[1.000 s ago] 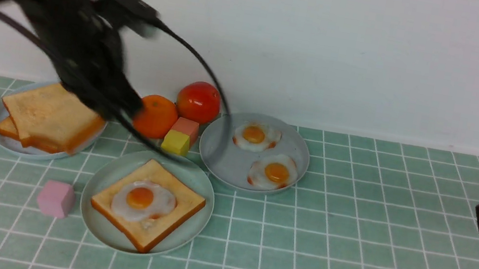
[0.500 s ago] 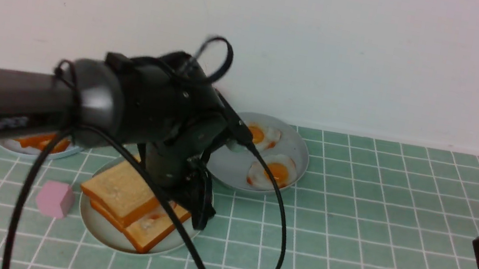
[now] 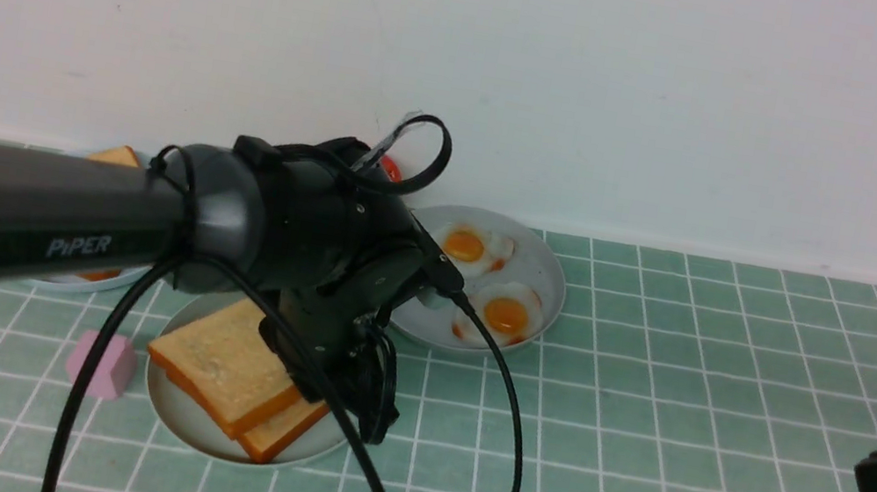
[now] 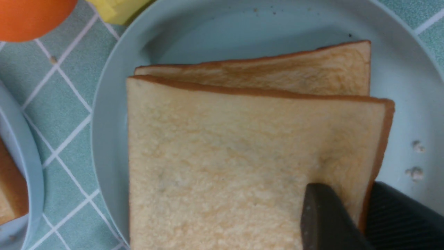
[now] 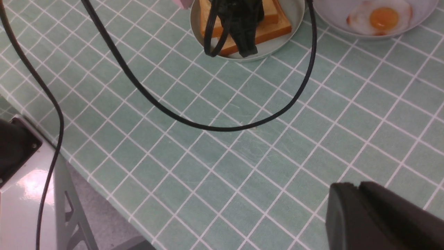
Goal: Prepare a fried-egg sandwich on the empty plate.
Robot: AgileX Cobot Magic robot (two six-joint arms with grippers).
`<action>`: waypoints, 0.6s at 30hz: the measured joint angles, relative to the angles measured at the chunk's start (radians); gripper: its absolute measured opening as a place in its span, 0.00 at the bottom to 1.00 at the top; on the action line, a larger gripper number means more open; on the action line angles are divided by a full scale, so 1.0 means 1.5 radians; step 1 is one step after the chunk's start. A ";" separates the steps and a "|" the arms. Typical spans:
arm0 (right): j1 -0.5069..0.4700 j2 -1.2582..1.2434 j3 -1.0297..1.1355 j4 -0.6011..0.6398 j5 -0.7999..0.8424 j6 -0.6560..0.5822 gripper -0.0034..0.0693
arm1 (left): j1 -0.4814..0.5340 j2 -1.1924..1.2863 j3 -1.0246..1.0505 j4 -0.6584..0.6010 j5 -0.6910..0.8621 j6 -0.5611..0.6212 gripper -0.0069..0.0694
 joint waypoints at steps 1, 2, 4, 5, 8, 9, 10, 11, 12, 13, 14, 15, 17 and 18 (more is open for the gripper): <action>0.000 0.000 0.000 0.000 0.002 0.000 0.13 | 0.000 0.000 0.000 -0.002 -0.001 -0.001 0.43; 0.000 0.000 0.000 0.000 0.002 0.000 0.13 | 0.000 0.000 0.000 -0.008 -0.003 0.000 0.47; 0.000 0.000 0.000 0.000 0.002 0.000 0.13 | 0.000 -0.001 0.000 -0.019 -0.005 -0.001 0.55; 0.000 0.000 0.000 0.000 0.002 0.000 0.13 | 0.000 -0.002 0.000 -0.029 -0.005 -0.001 0.58; 0.000 0.000 0.000 0.000 0.003 0.000 0.14 | 0.000 -0.022 0.000 -0.064 0.000 -0.002 0.63; 0.000 0.000 0.000 0.000 0.004 0.000 0.14 | 0.000 -0.024 0.000 -0.067 0.000 -0.002 0.63; 0.000 0.000 0.000 0.000 0.007 0.000 0.14 | 0.000 -0.052 0.000 -0.095 0.006 -0.002 0.61; 0.000 0.000 0.000 0.000 0.008 0.000 0.14 | 0.000 -0.071 0.000 -0.105 0.011 -0.002 0.59; 0.000 -0.003 0.000 0.000 0.012 0.000 0.15 | 0.000 -0.116 0.003 -0.129 0.021 -0.002 0.51; 0.000 -0.005 0.000 0.000 0.017 0.000 0.15 | 0.000 -0.156 0.007 -0.146 0.025 -0.002 0.45; 0.000 -0.007 0.000 0.000 0.020 0.000 0.15 | 0.000 -0.192 0.012 -0.159 0.026 -0.002 0.40; 0.000 -0.014 0.000 0.000 0.024 0.000 0.15 | 0.000 -0.244 0.025 -0.173 0.021 -0.002 0.32; 0.000 -0.030 0.000 -0.002 0.026 0.000 0.15 | 0.000 -0.325 0.060 -0.195 -0.004 -0.002 0.19; 0.000 -0.039 0.000 -0.003 0.027 0.000 0.15 | 0.000 -0.386 0.083 -0.206 -0.030 -0.002 0.14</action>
